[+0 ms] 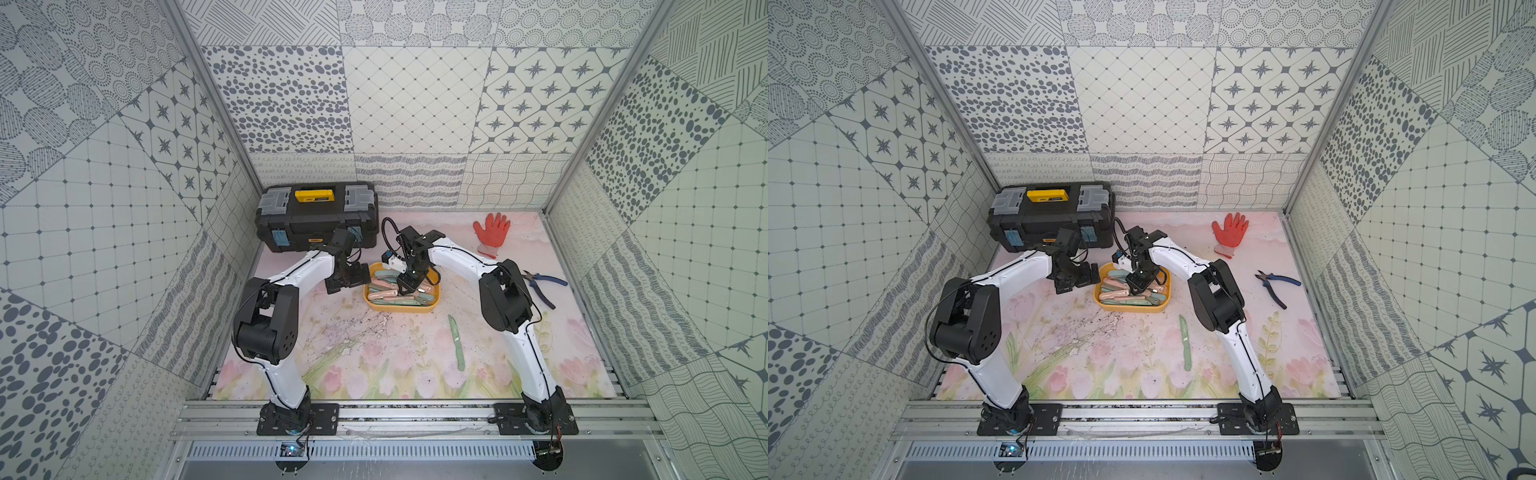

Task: Take the fruit knife out of the storage box
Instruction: Pick up the fruit knife from the storage box.

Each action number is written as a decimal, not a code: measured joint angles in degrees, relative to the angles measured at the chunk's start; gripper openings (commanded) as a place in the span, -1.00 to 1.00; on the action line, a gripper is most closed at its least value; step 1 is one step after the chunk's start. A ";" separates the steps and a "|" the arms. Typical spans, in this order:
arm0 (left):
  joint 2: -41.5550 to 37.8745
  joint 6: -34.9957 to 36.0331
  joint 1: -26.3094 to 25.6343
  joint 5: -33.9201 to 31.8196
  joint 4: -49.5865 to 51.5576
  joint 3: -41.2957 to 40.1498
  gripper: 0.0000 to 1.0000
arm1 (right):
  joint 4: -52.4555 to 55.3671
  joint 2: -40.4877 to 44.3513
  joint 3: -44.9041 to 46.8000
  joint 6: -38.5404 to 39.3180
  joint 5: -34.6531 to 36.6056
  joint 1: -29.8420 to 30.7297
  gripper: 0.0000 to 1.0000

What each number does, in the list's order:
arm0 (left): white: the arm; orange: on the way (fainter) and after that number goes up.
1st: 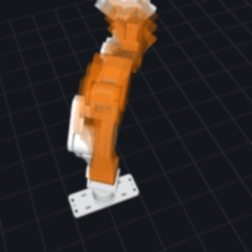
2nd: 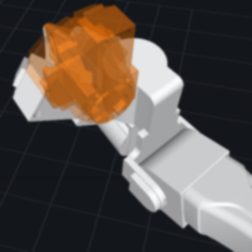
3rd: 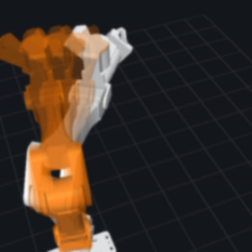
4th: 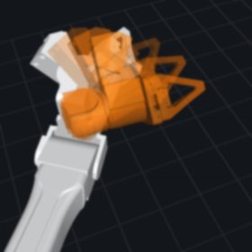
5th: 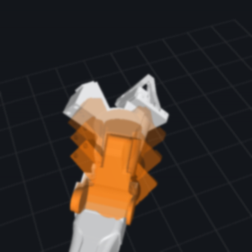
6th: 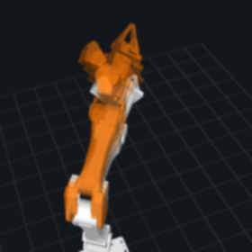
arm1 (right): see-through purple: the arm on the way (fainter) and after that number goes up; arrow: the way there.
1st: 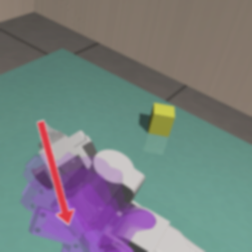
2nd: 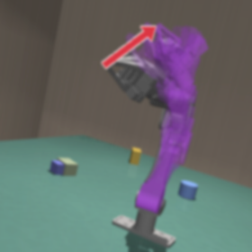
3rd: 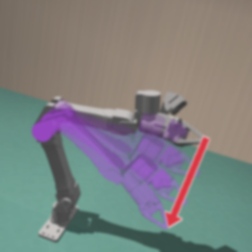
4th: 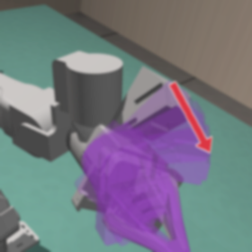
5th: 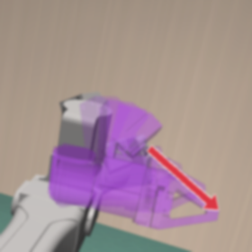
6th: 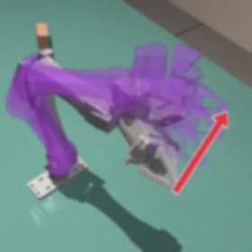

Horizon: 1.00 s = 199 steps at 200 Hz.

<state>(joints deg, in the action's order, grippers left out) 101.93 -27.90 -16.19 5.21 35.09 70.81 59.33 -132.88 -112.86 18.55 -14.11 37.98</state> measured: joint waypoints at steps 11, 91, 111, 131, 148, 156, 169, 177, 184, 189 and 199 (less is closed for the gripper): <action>0.00 0.00 0.00 0.00 0.00 0.00 0.96 | -0.22 0.07 0.00 -0.09 0.20 -0.02 -0.41; 0.00 0.00 0.00 0.00 0.00 0.00 0.95 | -0.87 0.20 0.00 -0.09 1.79 0.31 -0.51; 0.00 0.00 0.00 0.00 0.00 0.00 0.96 | -0.90 0.20 0.00 -0.11 1.90 0.31 -0.53; 0.00 0.00 0.00 -0.02 0.00 0.00 0.96 | -0.92 0.22 0.00 -0.15 1.97 0.33 -0.60; 0.00 0.00 0.00 -0.02 0.00 0.00 0.96 | -0.94 0.26 0.00 -0.17 1.95 0.33 -0.62; 0.02 0.00 0.00 0.00 0.00 0.00 0.96 | -0.94 0.31 0.00 -0.17 1.92 0.33 -0.63; 0.04 0.00 0.00 0.00 -0.02 0.00 0.96 | -0.94 0.31 0.00 -0.22 1.90 0.33 -0.64; 0.04 0.00 0.00 0.00 -0.02 0.00 0.95 | -0.96 0.31 0.00 -0.26 1.86 0.31 -0.65; 0.04 0.00 0.00 0.00 -0.02 0.00 0.96 | -0.96 0.31 0.00 -0.35 1.86 0.31 -0.66; 0.04 0.00 0.00 0.00 -0.02 0.00 0.96 | -0.96 0.31 0.00 -0.37 1.86 0.31 -0.68; 0.04 0.00 0.00 0.00 -0.04 0.00 0.95 | -0.98 0.33 0.00 -0.48 1.88 0.31 -0.71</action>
<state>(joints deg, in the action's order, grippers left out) 101.97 -27.90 -16.19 5.21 35.05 70.81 58.35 -132.55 -112.86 18.06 -12.23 38.28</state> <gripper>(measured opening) 0.978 0.221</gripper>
